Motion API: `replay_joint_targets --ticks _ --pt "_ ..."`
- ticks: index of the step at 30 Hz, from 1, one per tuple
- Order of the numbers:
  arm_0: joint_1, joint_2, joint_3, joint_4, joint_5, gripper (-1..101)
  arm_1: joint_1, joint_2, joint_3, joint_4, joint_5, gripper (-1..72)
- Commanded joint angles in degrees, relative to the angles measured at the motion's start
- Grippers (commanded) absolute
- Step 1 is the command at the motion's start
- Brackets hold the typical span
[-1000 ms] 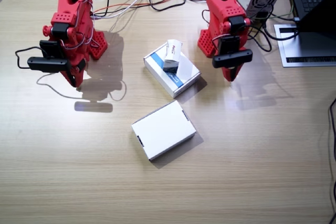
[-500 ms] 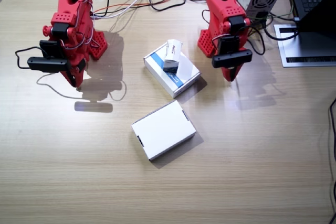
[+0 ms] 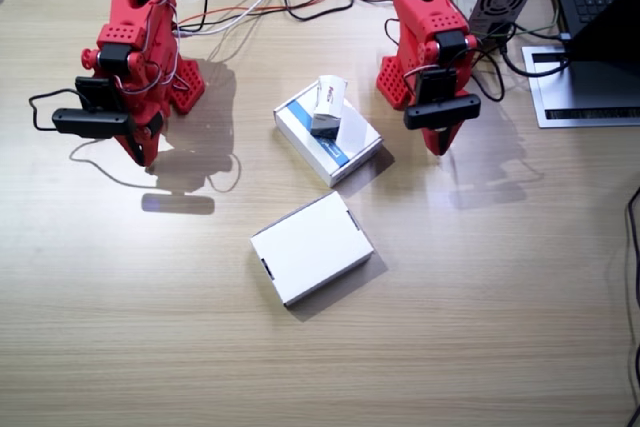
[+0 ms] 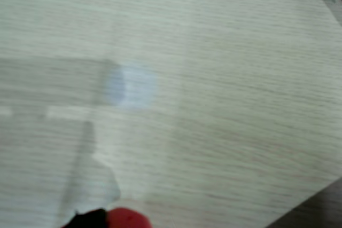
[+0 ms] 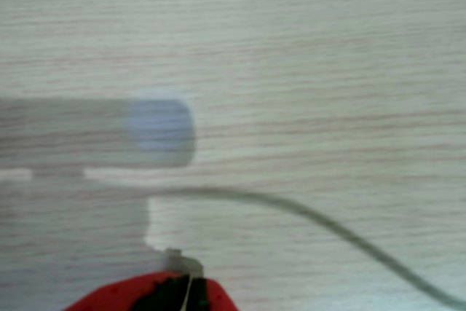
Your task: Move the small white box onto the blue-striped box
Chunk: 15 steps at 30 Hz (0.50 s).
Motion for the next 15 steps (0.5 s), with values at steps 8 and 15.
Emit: replay_joint_targets --ticks 8,15 --pt "6.68 1.93 -0.97 1.05 -3.34 0 1.76 1.58 -0.62 1.05 -1.49 0.2" --pt "5.19 1.93 -0.97 1.14 -1.41 0 1.67 1.58 -0.62 1.05 -1.49 0.2"
